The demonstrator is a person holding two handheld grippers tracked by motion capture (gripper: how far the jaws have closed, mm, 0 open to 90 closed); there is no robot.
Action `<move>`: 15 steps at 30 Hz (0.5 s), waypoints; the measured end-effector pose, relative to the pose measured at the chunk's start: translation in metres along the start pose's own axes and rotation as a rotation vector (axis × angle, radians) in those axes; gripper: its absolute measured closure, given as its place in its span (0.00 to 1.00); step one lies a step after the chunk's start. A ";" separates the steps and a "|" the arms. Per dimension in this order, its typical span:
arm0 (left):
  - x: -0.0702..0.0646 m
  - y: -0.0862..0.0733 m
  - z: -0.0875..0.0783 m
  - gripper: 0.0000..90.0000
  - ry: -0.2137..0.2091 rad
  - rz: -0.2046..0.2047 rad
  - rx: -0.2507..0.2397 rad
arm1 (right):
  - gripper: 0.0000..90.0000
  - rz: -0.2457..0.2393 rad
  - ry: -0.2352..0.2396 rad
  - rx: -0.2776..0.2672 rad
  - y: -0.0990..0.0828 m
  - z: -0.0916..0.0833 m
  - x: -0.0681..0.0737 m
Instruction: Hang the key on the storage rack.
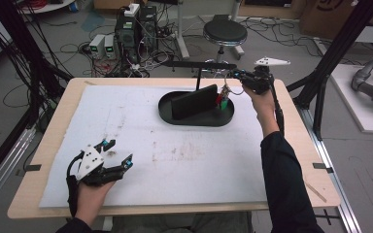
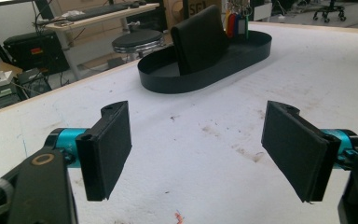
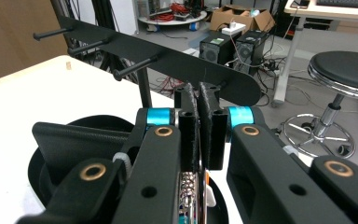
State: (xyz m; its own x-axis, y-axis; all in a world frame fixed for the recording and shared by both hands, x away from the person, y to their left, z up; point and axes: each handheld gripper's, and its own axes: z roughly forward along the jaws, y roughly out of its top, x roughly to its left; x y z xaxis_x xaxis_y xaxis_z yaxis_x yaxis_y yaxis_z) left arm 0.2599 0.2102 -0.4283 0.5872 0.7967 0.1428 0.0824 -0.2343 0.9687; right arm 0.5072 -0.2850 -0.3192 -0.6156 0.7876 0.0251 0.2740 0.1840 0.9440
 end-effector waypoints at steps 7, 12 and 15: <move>0.000 -0.001 -0.001 0.27 0.003 -0.004 0.000 | 0.97 -0.003 -0.010 -0.004 -0.002 0.004 0.000; 0.000 -0.001 -0.002 0.27 0.002 -0.003 0.002 | 0.97 -0.010 -0.022 -0.007 -0.002 0.005 -0.001; 0.000 -0.001 -0.003 0.27 0.002 -0.003 0.000 | 0.96 -0.011 -0.026 -0.003 -0.003 0.005 -0.001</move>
State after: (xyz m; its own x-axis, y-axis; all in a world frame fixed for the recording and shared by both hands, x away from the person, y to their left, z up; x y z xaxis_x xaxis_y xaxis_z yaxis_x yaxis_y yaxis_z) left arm 0.2575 0.2116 -0.4290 0.5855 0.7984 0.1406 0.0842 -0.2324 0.9690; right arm 0.5111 -0.2835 -0.3233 -0.5992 0.8006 0.0063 0.2654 0.1912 0.9450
